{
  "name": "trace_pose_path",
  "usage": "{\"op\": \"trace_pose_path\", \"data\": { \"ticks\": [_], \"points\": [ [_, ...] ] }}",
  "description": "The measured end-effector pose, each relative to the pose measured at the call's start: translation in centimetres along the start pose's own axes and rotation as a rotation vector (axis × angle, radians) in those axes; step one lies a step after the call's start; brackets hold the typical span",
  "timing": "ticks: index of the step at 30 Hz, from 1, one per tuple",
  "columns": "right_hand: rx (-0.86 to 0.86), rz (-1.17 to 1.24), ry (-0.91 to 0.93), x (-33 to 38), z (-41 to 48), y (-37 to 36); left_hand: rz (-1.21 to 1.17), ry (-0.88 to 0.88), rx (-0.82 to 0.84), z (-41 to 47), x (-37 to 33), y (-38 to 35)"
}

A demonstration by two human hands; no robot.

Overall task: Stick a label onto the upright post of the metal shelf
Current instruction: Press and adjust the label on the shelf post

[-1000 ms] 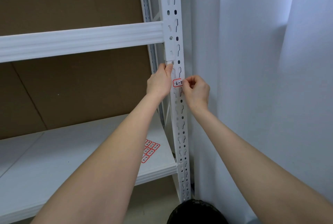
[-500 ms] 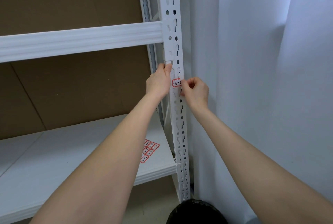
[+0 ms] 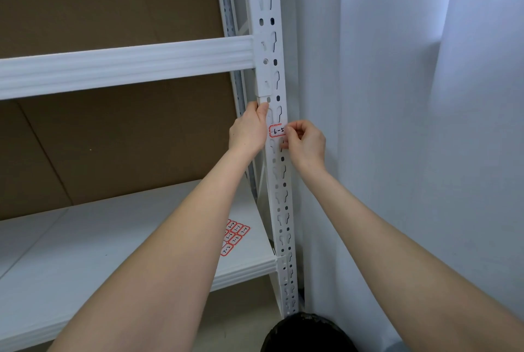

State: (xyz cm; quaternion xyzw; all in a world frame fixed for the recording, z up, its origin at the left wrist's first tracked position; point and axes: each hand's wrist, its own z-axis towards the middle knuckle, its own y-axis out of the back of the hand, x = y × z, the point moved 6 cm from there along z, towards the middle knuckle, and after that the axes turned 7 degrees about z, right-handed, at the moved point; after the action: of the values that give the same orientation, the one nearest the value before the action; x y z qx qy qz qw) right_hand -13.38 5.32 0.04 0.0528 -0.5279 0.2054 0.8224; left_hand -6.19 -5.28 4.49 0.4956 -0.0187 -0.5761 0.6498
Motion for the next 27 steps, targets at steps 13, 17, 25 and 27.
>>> {"op": "trace_pose_path", "data": {
  "ticks": [13,17,25,27],
  "points": [
    [0.004,0.070,-0.143,-1.9,-1.3,1.8,-0.088,0.048,-0.044,-2.7,2.1,-1.6],
    [0.087,-0.034,-0.214,-4.3,-3.3,2.5,-0.033,0.139,-0.074,-6.5,5.3,-3.5],
    [0.418,-0.347,-0.396,-11.3,-9.9,4.5,0.117,0.093,0.575,-13.0,7.4,-10.4],
    [0.514,-0.403,-0.497,-13.6,-12.1,5.3,0.130,0.131,0.745,-15.3,8.4,-12.0]
  ]
}}
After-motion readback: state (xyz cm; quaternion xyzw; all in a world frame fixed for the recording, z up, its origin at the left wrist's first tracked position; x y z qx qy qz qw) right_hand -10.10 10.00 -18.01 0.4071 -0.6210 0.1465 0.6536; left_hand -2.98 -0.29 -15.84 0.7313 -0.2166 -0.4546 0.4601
